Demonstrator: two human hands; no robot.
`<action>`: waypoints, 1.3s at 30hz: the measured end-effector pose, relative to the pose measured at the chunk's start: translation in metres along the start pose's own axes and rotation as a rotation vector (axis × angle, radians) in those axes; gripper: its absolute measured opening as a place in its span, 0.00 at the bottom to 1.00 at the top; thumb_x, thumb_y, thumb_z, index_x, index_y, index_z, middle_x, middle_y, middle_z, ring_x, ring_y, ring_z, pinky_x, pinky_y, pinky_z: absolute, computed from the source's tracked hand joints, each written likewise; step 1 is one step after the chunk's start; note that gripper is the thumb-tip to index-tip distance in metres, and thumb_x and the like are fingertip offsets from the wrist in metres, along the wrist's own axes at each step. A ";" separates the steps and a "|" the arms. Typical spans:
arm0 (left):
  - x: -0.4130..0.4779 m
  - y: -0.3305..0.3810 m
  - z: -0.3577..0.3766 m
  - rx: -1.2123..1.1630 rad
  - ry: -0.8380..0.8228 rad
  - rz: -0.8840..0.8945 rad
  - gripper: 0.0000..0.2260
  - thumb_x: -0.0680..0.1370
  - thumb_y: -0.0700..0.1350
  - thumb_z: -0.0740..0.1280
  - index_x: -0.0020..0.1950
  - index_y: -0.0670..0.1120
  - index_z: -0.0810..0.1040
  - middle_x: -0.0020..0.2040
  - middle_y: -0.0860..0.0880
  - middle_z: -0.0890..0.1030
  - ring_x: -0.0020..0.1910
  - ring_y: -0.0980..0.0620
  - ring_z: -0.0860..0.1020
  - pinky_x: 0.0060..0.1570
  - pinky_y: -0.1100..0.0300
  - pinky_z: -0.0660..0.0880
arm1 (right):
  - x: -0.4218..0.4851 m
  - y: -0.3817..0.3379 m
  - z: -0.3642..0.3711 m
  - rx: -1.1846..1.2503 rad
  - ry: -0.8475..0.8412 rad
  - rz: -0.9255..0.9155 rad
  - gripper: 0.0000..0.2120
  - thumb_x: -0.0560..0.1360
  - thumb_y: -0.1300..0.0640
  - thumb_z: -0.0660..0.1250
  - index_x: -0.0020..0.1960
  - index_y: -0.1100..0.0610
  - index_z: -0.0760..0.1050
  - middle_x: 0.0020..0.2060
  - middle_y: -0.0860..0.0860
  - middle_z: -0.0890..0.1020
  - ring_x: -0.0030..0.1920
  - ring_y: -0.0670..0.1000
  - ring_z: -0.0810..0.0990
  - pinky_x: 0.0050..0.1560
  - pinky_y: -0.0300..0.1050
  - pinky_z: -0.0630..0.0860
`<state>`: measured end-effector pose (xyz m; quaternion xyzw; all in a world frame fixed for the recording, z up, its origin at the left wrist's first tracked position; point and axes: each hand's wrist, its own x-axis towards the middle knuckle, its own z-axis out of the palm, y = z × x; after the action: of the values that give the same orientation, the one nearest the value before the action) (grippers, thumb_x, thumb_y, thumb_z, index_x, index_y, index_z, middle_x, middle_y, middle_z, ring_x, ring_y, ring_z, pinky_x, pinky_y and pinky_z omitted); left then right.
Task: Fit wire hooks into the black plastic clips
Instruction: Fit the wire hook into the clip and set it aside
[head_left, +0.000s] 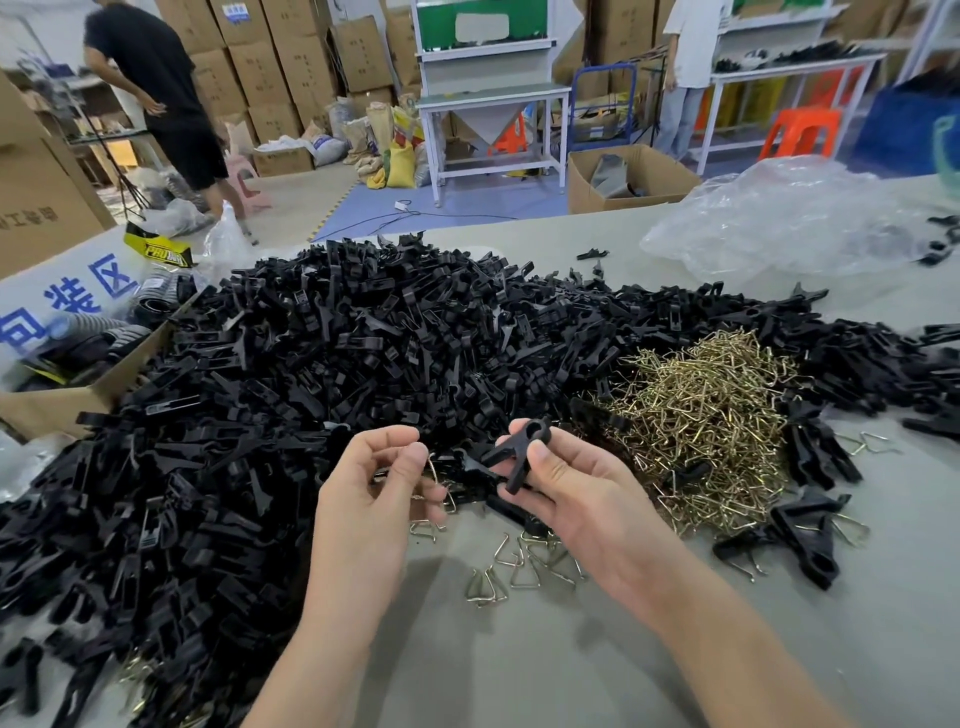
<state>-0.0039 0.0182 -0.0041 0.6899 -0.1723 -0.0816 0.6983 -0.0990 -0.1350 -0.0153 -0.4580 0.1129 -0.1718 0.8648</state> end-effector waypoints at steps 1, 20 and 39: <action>-0.001 -0.001 0.000 -0.005 -0.025 -0.007 0.07 0.80 0.42 0.68 0.48 0.54 0.81 0.39 0.47 0.82 0.30 0.52 0.80 0.29 0.69 0.73 | 0.000 0.001 0.001 -0.007 -0.003 0.005 0.13 0.73 0.57 0.67 0.54 0.57 0.84 0.53 0.55 0.85 0.55 0.51 0.84 0.52 0.43 0.81; -0.021 0.006 0.029 -0.271 -0.238 -0.200 0.10 0.75 0.36 0.71 0.55 0.43 0.80 0.40 0.45 0.84 0.35 0.51 0.81 0.35 0.63 0.78 | 0.002 0.005 0.000 0.184 -0.047 -0.006 0.16 0.77 0.59 0.64 0.63 0.52 0.80 0.55 0.59 0.84 0.52 0.56 0.84 0.50 0.46 0.82; -0.021 0.014 0.027 -0.409 -0.289 -0.414 0.11 0.77 0.32 0.68 0.60 0.38 0.77 0.39 0.41 0.82 0.32 0.52 0.79 0.35 0.60 0.81 | -0.001 0.009 -0.003 0.038 -0.152 0.024 0.19 0.76 0.56 0.66 0.67 0.50 0.79 0.60 0.63 0.81 0.58 0.60 0.80 0.59 0.48 0.80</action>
<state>-0.0343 0.0009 0.0067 0.5370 -0.1056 -0.3519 0.7594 -0.0992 -0.1326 -0.0245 -0.4521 0.0491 -0.1280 0.8814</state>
